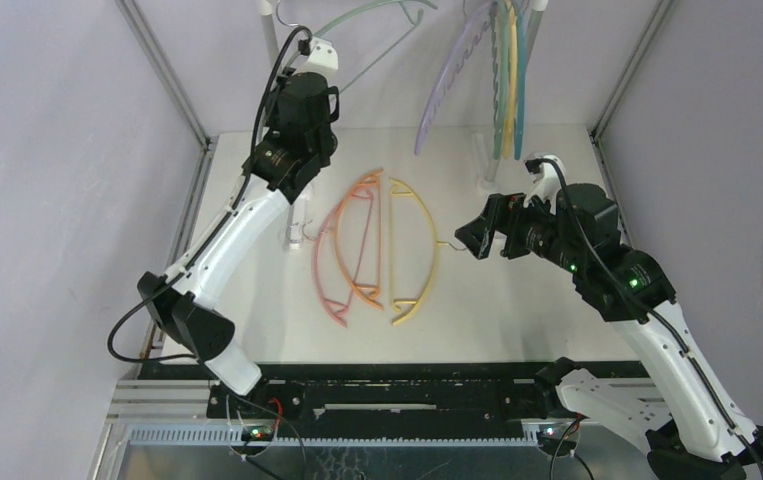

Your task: Organize the hangers

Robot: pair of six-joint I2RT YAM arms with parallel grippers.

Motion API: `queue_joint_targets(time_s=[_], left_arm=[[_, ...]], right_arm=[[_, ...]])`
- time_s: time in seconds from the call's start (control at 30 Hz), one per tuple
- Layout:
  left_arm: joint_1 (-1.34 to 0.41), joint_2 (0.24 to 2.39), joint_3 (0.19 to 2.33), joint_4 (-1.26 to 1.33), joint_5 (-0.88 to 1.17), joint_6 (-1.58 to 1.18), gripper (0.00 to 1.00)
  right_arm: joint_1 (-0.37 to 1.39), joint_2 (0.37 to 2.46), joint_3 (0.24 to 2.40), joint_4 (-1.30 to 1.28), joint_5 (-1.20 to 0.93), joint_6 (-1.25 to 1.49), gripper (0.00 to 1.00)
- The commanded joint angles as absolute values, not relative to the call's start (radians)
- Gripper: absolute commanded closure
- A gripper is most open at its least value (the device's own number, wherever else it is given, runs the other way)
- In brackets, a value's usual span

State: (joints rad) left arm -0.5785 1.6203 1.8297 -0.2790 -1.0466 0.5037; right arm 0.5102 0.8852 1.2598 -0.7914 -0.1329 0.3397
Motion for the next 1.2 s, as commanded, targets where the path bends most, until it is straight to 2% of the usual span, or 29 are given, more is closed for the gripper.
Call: queue_joint_targets(time_s=[0.0,0.5,0.9,1.1,1.13,1.17], left_arm=[[-0.563,1.637,1.914,-0.219,-1.01,0.443,1.0],[-0.556,1.691,1.985,-0.213,-1.0,0.503,1.0],[-0.54,1.83,2.112,-0.456,-0.886,0.402,1.0],[-0.539,1.871,2.151,-0.497,-0.843,0.355,1.0],[-0.539,1.872,2.157,-0.506,-0.819,0.344,0.97],[-0.539,1.872,2.164,-0.518,-0.795,0.329,0.83]], right_arm=[[0.502,0.87,1.299,-0.754,-0.115,0.342,0.0],[0.485,0.877,1.291,-0.753,-0.132,0.334,0.0],[0.467,0.887,1.29,-0.761,-0.158,0.319,0.0],[0.463,0.892,1.29,-0.76,-0.166,0.321,0.0],[0.462,0.892,1.29,-0.761,-0.165,0.321,0.0],[0.462,0.893,1.29,-0.762,-0.163,0.321,0.0]])
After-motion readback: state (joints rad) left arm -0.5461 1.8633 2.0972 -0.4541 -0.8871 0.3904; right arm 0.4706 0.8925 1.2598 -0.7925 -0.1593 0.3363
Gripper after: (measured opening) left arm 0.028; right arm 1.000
